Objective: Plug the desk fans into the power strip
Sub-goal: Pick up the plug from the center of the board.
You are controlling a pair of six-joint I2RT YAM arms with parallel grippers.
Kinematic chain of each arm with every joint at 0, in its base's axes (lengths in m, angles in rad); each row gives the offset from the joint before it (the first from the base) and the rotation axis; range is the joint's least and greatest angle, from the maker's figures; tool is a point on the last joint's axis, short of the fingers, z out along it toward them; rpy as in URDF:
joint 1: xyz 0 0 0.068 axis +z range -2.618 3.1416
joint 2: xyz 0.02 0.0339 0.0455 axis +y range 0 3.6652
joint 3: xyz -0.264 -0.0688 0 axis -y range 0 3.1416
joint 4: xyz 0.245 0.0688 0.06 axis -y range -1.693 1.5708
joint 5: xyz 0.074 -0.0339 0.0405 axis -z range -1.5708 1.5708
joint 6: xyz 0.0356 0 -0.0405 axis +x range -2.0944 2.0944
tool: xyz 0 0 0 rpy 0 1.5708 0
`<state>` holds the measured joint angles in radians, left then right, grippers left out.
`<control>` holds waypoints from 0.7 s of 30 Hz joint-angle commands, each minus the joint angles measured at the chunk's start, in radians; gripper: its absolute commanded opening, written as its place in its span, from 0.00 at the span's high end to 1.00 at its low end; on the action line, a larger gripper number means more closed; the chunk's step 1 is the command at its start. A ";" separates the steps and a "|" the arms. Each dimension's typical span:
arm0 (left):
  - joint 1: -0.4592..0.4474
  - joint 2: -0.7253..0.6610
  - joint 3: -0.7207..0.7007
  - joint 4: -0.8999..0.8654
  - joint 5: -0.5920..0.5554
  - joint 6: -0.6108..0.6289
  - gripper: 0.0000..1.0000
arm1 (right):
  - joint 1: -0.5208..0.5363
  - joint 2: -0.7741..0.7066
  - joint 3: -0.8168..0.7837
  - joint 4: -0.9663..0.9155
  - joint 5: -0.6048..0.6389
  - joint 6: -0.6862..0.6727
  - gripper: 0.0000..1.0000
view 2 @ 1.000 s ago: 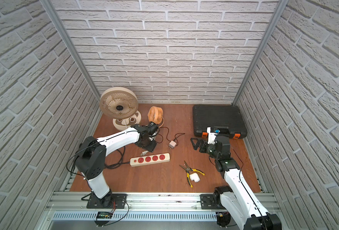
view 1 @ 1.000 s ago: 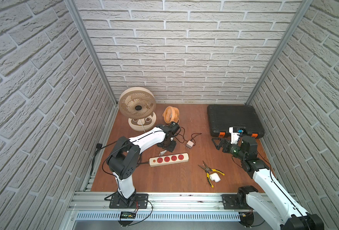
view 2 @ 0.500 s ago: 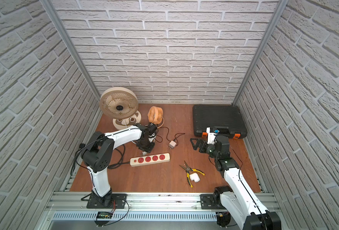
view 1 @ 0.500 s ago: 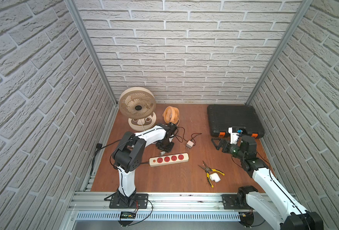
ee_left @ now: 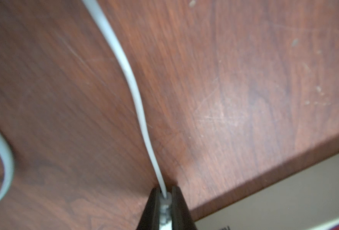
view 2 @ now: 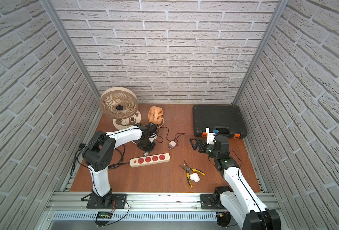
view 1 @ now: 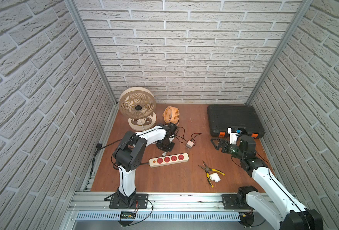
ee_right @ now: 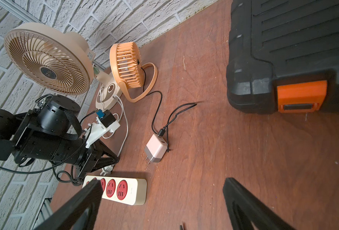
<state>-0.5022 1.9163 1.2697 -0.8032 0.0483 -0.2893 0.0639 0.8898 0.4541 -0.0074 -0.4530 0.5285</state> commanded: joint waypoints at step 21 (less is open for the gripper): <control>-0.163 -0.453 -0.252 0.528 -0.104 -0.079 1.00 | 0.350 0.387 0.239 0.175 -0.329 0.032 0.40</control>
<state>-0.6567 1.5005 1.0538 -0.4351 -0.0814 -0.3424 0.3893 1.2602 0.6712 0.0860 -0.7101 0.5442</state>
